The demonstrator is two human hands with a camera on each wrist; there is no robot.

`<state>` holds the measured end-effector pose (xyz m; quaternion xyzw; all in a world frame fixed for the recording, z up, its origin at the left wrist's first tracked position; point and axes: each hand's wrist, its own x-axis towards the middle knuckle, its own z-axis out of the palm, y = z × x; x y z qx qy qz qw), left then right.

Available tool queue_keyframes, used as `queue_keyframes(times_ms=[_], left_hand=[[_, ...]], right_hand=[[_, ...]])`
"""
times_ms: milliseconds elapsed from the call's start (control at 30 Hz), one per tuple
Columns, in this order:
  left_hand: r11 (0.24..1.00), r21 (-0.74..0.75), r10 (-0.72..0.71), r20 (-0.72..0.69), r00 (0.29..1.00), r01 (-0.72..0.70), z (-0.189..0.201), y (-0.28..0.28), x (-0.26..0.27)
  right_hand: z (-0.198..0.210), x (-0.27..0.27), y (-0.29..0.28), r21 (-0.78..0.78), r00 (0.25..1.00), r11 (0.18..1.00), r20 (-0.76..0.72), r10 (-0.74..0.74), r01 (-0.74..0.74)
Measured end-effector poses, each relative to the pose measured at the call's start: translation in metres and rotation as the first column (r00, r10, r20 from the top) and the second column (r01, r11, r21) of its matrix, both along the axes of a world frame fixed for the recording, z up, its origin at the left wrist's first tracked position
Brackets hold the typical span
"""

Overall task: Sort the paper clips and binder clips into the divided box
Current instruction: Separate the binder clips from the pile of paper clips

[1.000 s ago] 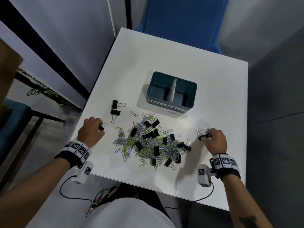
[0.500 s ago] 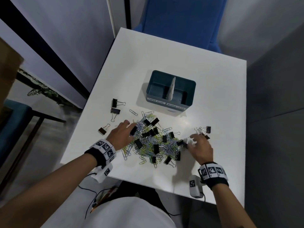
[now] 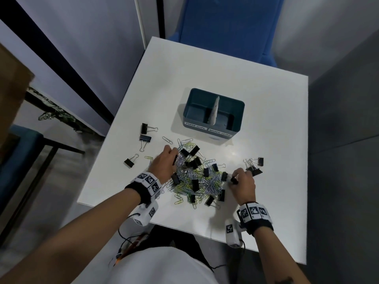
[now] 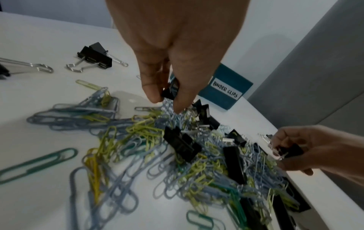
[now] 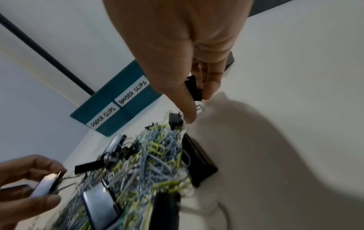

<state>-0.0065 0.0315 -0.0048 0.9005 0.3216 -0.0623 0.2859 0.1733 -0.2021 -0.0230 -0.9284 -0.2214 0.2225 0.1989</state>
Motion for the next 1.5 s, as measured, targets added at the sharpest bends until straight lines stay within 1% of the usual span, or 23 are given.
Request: queue_keyframes(times_ms=[67,167,233,267,367,467,533,600,633,700,800,867,933,1033,1067,1100,1167,1233,1267,1333,1400,1433,1500], left_hand=[[1.000,0.007,-0.006,0.047,0.999,0.006,0.008,0.007,-0.003],[0.998,0.008,-0.056,0.105,0.993,0.056,0.019,0.021,-0.009],[0.998,0.019,-0.060,0.132,0.989,0.058,0.023,0.030,-0.014],[0.999,0.023,-0.035,0.150,0.988,0.032,0.025,0.035,-0.016],[0.992,-0.016,0.128,0.193,0.973,-0.127,0.025,0.058,-0.021],[0.945,-0.063,0.328,0.191,0.925,-0.322,0.017,0.085,-0.029],[0.898,-0.094,0.439,0.153,0.885,-0.429,0.011,0.101,-0.034],[0.879,-0.083,0.475,0.078,0.876,-0.469,0.006,0.112,-0.037],[0.882,-0.068,0.470,0.047,0.881,-0.467,0.004,0.116,-0.038],[0.903,-0.028,0.429,0.000,0.903,-0.428,0.000,0.120,-0.040],[0.946,0.067,0.322,-0.071,0.944,-0.317,-0.004,0.121,-0.044],[0.961,0.123,0.260,-0.111,0.959,-0.246,-0.002,0.118,-0.047],[0.963,0.179,0.223,-0.118,0.968,-0.200,0.003,0.110,-0.051],[0.966,0.211,0.163,-0.040,0.986,-0.151,0.005,0.093,-0.065],[0.975,0.194,0.111,-0.020,0.994,-0.105,0.004,0.085,-0.071],[0.986,0.159,0.051,-0.030,0.998,-0.046,0.002,0.077,-0.077],[0.997,0.051,-0.046,-0.134,0.990,0.054,-0.003,0.064,-0.084],[0.997,-0.046,-0.076,-0.225,0.971,0.067,-0.010,0.055,-0.086],[0.996,-0.074,-0.072,-0.231,0.970,0.057,-0.013,0.051,-0.084],[0.993,-0.116,-0.056,-0.199,0.978,0.033,-0.015,0.040,-0.076],[0.985,-0.166,-0.066,-0.158,0.985,0.040,-0.016,0.028,-0.065],[0.981,-0.185,-0.079,-0.147,0.986,0.051,-0.017,0.023,-0.059],[0.979,-0.189,-0.107,-0.141,0.984,0.079,-0.017,0.014,-0.045]], right_hand=[[-0.001,0.006,-0.005,0.033,1.000,0.999,-0.005,0.019,-0.018],[0.003,0.011,-0.010,0.090,0.999,0.996,-0.034,0.029,-0.026],[0.006,0.013,-0.011,0.139,0.995,0.990,-0.095,0.005,0.009],[0.006,0.014,-0.011,0.164,0.990,0.986,-0.144,-0.007,0.030],[0.007,0.016,-0.009,0.187,0.963,0.978,-0.265,-0.044,0.097],[0.009,0.017,-0.006,0.203,0.938,0.964,-0.333,-0.098,0.172],[0.009,0.018,-0.005,0.232,0.927,0.952,-0.359,-0.107,0.199],[0.010,0.023,-0.004,0.252,0.923,0.941,-0.365,-0.123,0.225],[0.011,0.026,-0.004,0.242,0.931,0.943,-0.338,-0.137,0.227],[0.014,0.035,-0.005,0.208,0.960,0.954,-0.226,-0.165,0.213],[0.016,0.052,-0.013,0.135,0.980,0.972,-0.068,-0.186,0.194],[0.014,0.058,-0.020,0.103,0.984,0.979,-0.039,-0.175,0.178],[0.012,0.060,-0.025,0.091,0.986,0.982,-0.036,-0.163,0.166],[0.010,0.058,-0.031,0.095,0.985,0.980,-0.034,-0.172,0.174],[0.009,0.057,-0.033,0.098,0.982,0.978,-0.033,-0.184,0.186],[0.009,0.055,-0.035,0.091,0.979,0.975,-0.025,-0.200,0.201],[0.009,0.047,-0.038,0.074,0.973,0.971,0.021,-0.228,0.226],[0.013,0.033,-0.038,0.062,0.973,0.974,0.068,-0.223,0.219],[0.015,0.024,-0.037,0.061,0.979,0.981,0.077,-0.187,0.182],[0.016,0.006,-0.037,0.021,0.997,0.999,0.050,-0.051,0.050],[0.010,-0.009,-0.038,-0.086,0.996,0.993,-0.033,0.082,-0.084],[0.007,-0.014,-0.038,-0.133,0.991,0.985,-0.078,0.104,-0.114],[0.003,-0.023,-0.035,-0.159,0.987,0.979,-0.116,0.112,-0.130]])
